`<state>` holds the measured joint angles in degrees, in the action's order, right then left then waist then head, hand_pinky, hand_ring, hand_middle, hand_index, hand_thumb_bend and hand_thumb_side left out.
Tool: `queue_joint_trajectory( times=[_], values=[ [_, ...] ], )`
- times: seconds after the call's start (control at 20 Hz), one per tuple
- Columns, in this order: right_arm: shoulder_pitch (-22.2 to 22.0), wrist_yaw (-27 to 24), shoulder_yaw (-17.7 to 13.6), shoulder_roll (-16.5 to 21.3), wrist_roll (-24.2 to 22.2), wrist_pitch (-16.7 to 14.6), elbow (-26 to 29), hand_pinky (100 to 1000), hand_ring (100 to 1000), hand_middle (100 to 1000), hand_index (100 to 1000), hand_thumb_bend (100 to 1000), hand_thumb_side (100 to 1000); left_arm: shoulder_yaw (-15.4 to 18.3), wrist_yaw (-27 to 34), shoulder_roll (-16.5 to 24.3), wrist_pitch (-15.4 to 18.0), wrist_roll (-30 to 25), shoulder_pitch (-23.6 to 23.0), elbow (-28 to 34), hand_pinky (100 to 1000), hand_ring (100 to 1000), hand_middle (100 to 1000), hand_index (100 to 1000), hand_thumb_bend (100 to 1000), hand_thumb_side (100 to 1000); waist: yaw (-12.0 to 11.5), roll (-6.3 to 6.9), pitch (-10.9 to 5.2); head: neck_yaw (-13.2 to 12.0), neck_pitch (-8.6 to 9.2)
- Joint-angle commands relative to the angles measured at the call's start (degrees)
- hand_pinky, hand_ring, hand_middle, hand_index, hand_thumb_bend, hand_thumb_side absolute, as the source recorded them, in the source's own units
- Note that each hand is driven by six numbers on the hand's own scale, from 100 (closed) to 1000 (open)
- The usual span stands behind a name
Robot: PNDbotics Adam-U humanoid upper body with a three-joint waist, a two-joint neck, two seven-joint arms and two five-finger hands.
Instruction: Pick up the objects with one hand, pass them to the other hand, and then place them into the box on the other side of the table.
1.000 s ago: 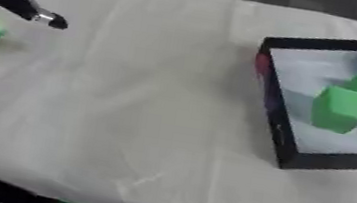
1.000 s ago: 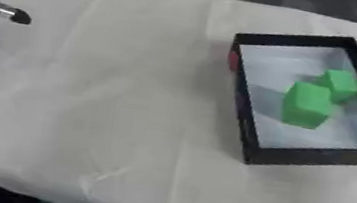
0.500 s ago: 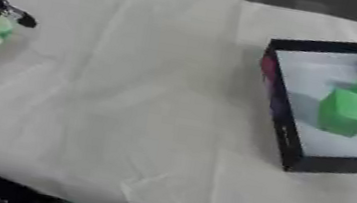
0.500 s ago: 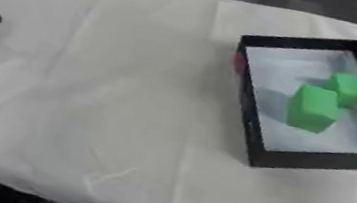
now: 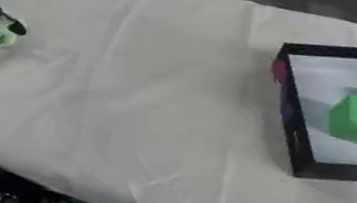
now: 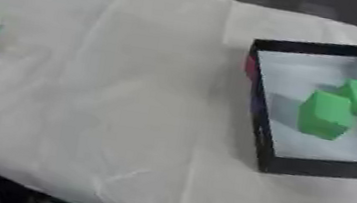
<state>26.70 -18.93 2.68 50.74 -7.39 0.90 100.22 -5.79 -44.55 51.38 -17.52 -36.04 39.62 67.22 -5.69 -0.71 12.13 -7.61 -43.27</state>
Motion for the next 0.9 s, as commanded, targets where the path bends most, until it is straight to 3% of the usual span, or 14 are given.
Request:
queue_joint_trajectory(
  times=[0.05,0.25,0.9],
  values=[
    [0.6,0.3,-1.0,2.3,0.0,0.0,0.2,995,1000,1000,1000,100,470,1.3,-2.0,2.4,-0.2,-0.3,1.5,-2.1,854,863,818,891,839,330,0.1,0.75,-0.19,-0.7,0.64],
    [0.6,0.6,-0.9,2.2,0.0,-0.2,0.3,995,1000,1000,1000,100,470,1.9,-3.4,1.7,0.0,-0.5,2.4,-5.6,857,864,820,891,796,280,0.3,0.51,-0.04,-1.0,0.84],
    [0.4,2.1,-0.6,0.9,-0.6,-0.1,-0.1,995,1000,1000,1000,100,470,4.0,-5.9,-0.2,-1.5,-0.6,4.8,-13.7,856,865,824,889,721,257,0.8,-0.06,1.08,-1.4,1.45]
  ],
)
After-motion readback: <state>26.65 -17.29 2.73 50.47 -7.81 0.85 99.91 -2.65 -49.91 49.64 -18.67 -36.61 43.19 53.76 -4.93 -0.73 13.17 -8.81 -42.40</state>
